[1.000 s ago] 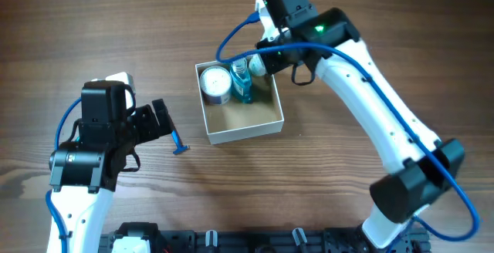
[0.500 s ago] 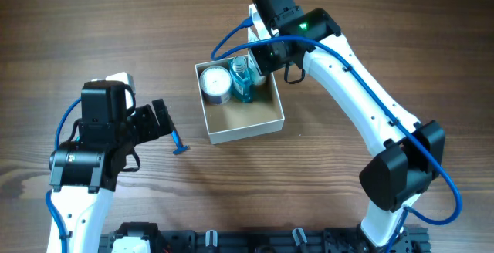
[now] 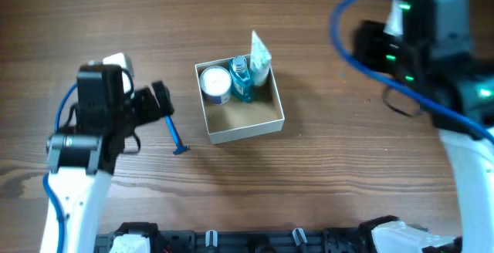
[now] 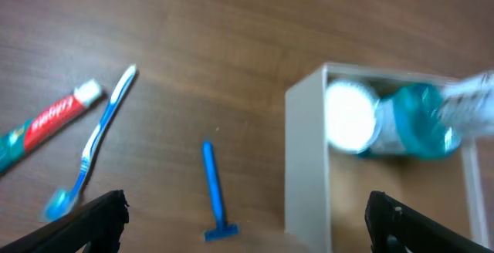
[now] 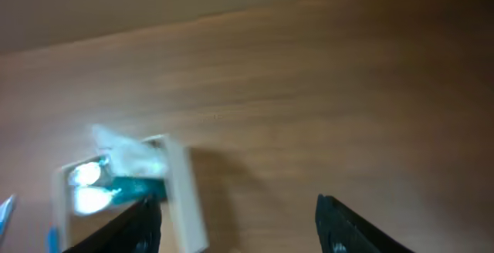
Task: Pack container
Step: 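Stand the tube upright in the box corner and release, then reach the left gripper to the blue razor and grasp it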
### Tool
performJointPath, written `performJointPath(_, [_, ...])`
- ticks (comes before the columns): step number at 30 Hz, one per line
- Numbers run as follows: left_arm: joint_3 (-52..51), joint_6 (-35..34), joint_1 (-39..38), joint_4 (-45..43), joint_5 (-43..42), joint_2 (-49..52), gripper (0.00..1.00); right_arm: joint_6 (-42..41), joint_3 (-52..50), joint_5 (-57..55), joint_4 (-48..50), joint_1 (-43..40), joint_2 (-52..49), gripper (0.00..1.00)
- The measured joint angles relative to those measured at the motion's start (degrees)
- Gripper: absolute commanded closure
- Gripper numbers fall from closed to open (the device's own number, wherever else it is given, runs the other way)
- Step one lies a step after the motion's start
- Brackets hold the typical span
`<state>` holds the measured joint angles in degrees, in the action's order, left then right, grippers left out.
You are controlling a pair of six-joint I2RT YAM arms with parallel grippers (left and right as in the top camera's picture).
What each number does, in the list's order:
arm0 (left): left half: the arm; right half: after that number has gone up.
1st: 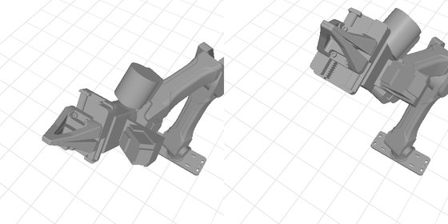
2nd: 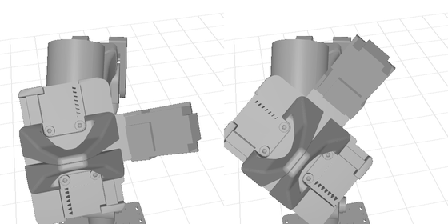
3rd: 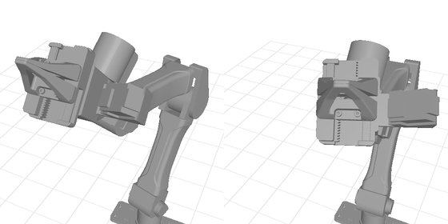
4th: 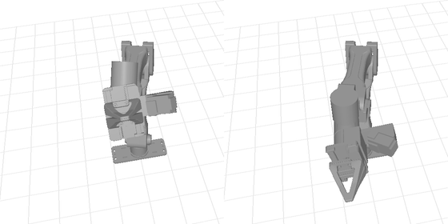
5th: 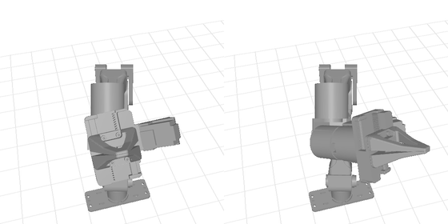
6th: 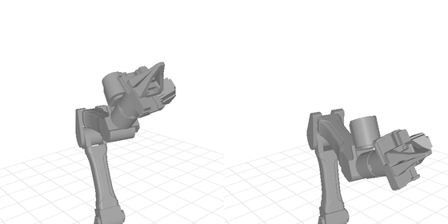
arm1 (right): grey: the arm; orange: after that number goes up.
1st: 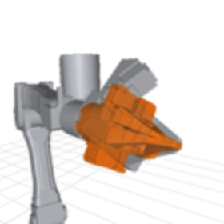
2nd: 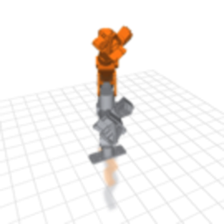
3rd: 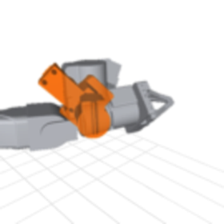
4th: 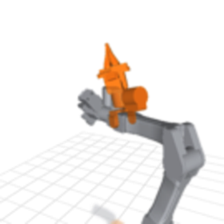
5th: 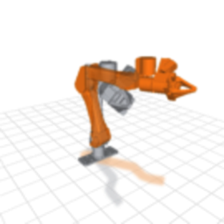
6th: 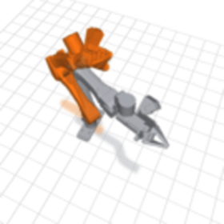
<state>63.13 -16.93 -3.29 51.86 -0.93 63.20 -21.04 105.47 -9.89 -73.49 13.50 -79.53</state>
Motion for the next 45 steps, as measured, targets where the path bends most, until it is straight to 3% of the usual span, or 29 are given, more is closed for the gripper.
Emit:
performJointPath(6, [5.5, -2.8, 0.0, -3.0, -0.1, 14.8, 0.01, -1.1, -0.4, 2.9, -7.1, -11.0, 0.2, 0.34])
performJointPath(8, [5.5, -3.4, 0.0, -4.9, -0.2, 20.1, 0.07, 0.1, -1.4, 5.0, -7.3, -12.7, 0.3, 0.34])
performJointPath(9, [5.5, -3.7, 0.0, -5.7, -0.2, 22.6, 0.14, 0.8, -2.2, 6.1, -7.4, -13.6, 0.3, 0.35])
performJointPath(10, [5.5, -4.0, 0.0, -6.4, -0.3, 24.5, 0.27, 1.5, -3.2, 7.1, -7.5, -14.6, 0.2, 0.34])
performJointPath(11, [5.5, -4.3, 0.0, -7.2, -0.3, 26.9, 0.50, 2.3, -4.2, 8.0, -7.6, -15.4, 0.2, 0.35])
performJointPath(13, [5.5, -4.7, 0.0, -8.2, -0.5, 31.2, 0.79, 4.1, -6.1, 9.3, -7.9, -16.8, 0.2, 0.35])
performJointPath(14, [5.5, -4.7, 0.0, -8.6, -0.5, 32.5, 0.88, 4.9, -6.8, 9.7, -7.9, -17.2, 0.2, 0.35])
performJointPath(16, [5.5, -4.6, 0.0, -9.5, -0.5, 34.1, 0.96, 6.0, -8.0, 10.3, -8.0, -18.2, 0.2, 0.35])
performJointPath(23, [5.5, -3.8, -0.7, -16.1, -0.6, 35.6, 0.96, 7.9, -8.6, 11.9, -7.3, -19.1, 0.2, 0.35])
performJointPath(31, [5.5, -1.2, -7.0, -21.5, -0.7, 37.9, 0.96, 8.4, -8.6, 12.5, -7.1, -19.1, 0.2, 0.35])
performJointPath(45, [5.5, 1.7, -11.4, -24.1, -1.8, 38.0, 0.96, 9.0, -8.6, 12.5, -7.1, -19.1, 0.2, 0.35])
